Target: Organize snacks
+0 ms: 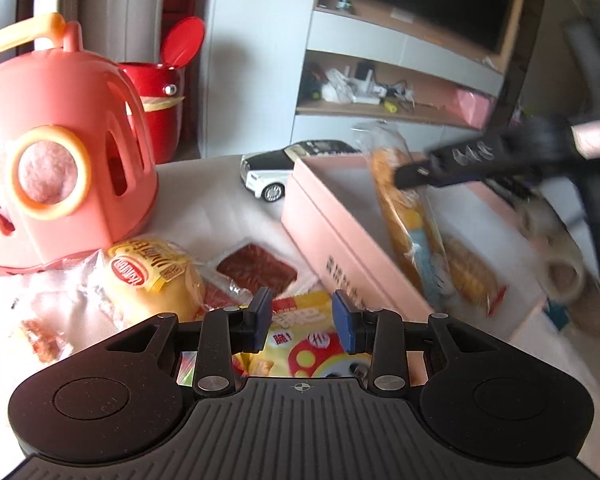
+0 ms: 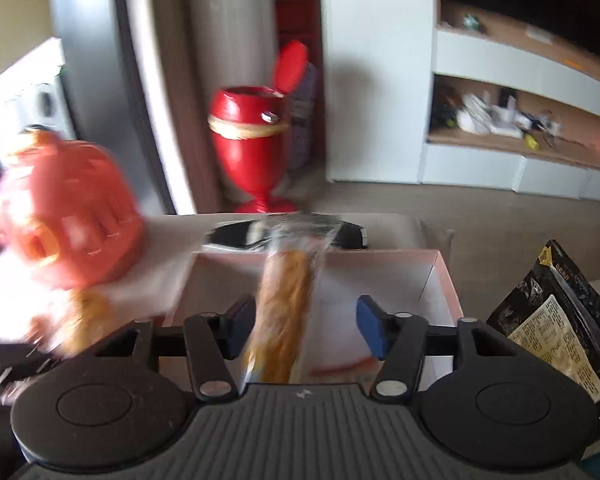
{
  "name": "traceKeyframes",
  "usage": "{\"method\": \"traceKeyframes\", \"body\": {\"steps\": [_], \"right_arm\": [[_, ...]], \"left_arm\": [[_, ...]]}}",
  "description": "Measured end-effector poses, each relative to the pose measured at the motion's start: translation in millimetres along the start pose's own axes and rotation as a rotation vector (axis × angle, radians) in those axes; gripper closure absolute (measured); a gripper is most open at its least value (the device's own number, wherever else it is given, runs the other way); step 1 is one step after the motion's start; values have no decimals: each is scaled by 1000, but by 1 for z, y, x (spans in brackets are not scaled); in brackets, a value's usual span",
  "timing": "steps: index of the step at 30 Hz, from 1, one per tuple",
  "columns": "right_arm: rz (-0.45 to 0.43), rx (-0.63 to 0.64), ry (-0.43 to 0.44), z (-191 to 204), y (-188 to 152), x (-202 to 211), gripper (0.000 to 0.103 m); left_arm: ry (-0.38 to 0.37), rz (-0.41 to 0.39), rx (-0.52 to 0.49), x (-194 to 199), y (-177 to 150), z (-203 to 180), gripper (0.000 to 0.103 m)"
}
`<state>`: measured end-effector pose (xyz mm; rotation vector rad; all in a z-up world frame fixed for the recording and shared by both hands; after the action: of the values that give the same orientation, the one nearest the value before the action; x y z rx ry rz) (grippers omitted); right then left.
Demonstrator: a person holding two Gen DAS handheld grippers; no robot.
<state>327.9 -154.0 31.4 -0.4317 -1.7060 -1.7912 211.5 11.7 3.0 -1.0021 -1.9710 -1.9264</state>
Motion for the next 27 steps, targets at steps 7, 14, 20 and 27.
{"method": "traceKeyframes", "body": {"steps": [7, 14, 20, 27], "right_arm": [[216, 35, 153, 21, -47, 8, 75], [45, 179, 98, 37, -63, 66, 70], [-75, 213, 281, 74, -68, 115, 49], [38, 235, 352, 141, -53, 57, 49]], "left_arm": [[45, -13, 47, 22, -23, 22, 62], [52, -14, 105, 42, -30, 43, 66], [40, 15, 55, 65, -60, 37, 67], [66, -30, 114, 97, -60, 49, 67]]}}
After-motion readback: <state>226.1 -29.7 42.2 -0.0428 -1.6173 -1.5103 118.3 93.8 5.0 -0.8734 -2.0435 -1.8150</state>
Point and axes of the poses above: each gripper's, at about its wrist camera, not at the fingertips, and x roughly against the way its jaws point, z to its left, y to its top, the point moved 5 cm from there along -x, roughly the way its jaws point, and after that the axes turned 4 degrees about -z, right-handed, at the moved point
